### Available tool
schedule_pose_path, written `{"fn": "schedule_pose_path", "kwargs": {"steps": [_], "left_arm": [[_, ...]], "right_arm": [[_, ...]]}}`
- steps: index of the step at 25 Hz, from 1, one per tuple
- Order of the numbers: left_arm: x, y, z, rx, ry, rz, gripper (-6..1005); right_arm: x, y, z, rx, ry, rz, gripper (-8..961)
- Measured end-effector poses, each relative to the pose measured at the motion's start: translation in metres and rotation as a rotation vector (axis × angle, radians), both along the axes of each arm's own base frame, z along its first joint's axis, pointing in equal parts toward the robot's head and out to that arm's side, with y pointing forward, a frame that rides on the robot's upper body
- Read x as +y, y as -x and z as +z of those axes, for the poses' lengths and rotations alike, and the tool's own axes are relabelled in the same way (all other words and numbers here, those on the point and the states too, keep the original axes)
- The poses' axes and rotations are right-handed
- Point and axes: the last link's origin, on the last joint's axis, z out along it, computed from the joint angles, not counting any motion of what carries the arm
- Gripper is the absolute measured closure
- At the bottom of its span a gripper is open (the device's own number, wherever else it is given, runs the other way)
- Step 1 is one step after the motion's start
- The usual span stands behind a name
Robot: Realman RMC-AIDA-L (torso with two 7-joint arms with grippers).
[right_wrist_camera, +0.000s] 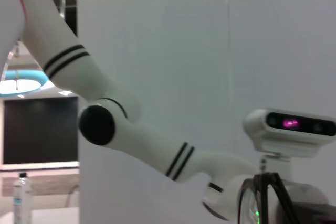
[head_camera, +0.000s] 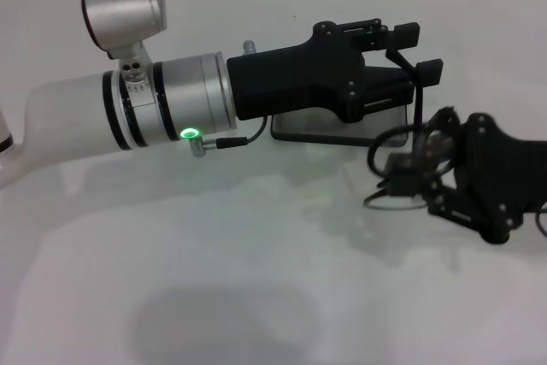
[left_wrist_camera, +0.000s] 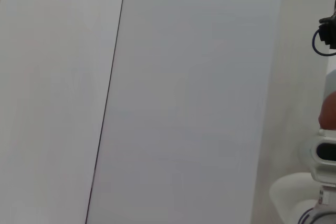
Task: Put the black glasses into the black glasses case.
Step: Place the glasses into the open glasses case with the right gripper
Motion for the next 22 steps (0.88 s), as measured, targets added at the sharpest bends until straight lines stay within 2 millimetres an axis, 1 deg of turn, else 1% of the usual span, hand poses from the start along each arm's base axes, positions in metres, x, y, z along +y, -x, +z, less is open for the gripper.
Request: {"fn": "schedule_pose_path", "kwargs": {"steps": [8, 13, 14, 17, 22], "left_arm": [[-0.002, -0.001, 0.001, -0.005, 0.011, -0.007, 452], [0.001, 0.003, 0.001, 0.011, 0.001, 0.011, 452], [0.003, 0.003, 0.000, 0.019, -0.008, 0.013, 452], [0.005, -0.001, -0.001, 0.022, -0.013, 0.002, 452], [0.007, -0.008, -0.001, 0.024, -0.024, -0.028, 452]], "right_arm": [[0.001, -0.006, 0.008, -0.001, -0.059, -0.022, 835], [-0.007, -0.005, 0.013, 0.028, -0.051, 0.018, 836], [-0.012, -0.002, 0.012, 0.037, -0.024, 0.047, 836], [-0.013, 0.000, 0.008, 0.029, 0.008, 0.063, 836], [-0.007, 0.005, -0.006, -0.008, 0.060, 0.045, 836]]}}
